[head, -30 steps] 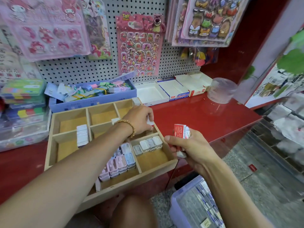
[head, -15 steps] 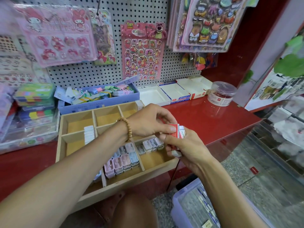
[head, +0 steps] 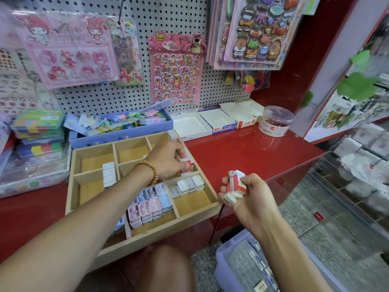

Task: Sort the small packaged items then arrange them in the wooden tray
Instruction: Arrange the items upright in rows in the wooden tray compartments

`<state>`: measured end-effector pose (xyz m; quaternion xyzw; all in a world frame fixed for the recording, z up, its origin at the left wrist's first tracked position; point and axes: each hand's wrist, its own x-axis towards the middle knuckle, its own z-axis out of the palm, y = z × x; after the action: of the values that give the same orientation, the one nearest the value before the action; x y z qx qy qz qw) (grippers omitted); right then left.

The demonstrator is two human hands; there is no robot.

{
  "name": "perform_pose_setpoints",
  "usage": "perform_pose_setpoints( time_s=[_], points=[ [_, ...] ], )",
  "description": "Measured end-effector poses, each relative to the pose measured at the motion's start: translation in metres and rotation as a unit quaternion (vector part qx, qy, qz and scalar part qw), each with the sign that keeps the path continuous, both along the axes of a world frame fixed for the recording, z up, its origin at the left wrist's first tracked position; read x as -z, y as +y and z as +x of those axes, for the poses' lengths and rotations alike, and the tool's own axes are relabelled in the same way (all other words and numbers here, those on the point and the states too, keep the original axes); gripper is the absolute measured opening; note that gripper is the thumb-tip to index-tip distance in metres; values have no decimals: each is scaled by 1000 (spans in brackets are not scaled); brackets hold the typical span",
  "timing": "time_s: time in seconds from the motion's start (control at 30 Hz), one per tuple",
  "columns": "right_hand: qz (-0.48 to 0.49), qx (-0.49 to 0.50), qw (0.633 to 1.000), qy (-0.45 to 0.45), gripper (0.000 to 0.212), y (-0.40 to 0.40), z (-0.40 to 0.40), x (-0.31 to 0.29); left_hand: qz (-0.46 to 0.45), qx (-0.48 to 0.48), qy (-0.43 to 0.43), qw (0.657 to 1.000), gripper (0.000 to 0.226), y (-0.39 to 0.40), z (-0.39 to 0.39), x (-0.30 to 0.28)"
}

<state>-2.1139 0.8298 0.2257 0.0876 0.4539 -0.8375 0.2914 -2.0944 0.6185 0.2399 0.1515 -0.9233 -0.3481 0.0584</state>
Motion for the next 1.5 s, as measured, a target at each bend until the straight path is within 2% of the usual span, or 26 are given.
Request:
perform_pose_setpoints(
  time_s=[0.27, 0.4, 0.53, 0.7, 0.9, 0.97, 1.07, 1.13, 1.2, 1.3, 1.4, 1.5],
  points=[
    [56, -12, 997, 53, 20, 7, -4, 5, -58, -3, 19, 998, 17, 1, -13, 14],
    [70, -15, 994, 80, 12, 6, -4, 10, -52, -8, 26, 998, 19, 8, -17, 19],
    [88, -23, 991, 101, 10, 3, -5, 13, -16, -16, 24, 999, 7, 8, -20, 21],
    [80, -24, 991, 100, 8, -3, -8, 11, -7, -16, 36, 999, 10, 7, -19, 26],
    [104, -54, 981, 153, 20, -8, -9, 11, -55, -38, 67, 996, 21, 5, -17, 25],
    [107, -66, 977, 174, 19, -9, -10, 11, -16, -49, 95, 994, 23, 4, -13, 16],
    [100, -77, 974, 190, 22, -14, -9, 8, 195, -6, 76, 978, 12, 11, -4, -4],
    [99, -80, 973, 192, 29, -20, -6, 5, 282, 54, 33, 957, 12, 17, 2, -15],
    [88, -79, 974, 191, 36, -26, -3, 1, 304, 94, 15, 948, 11, 21, 7, -20],
    [61, -68, 980, 178, 39, -31, -2, -1, 346, 89, 2, 934, 14, 22, 8, -22],
    [42, -49, 987, 150, 21, -29, -3, 0, 360, 63, 4, 931, 14, 14, 8, -25],
    [58, -15, 992, 113, 11, -22, -7, 4, 304, 40, 13, 952, 14, 1, 4, -27]
  ],
)
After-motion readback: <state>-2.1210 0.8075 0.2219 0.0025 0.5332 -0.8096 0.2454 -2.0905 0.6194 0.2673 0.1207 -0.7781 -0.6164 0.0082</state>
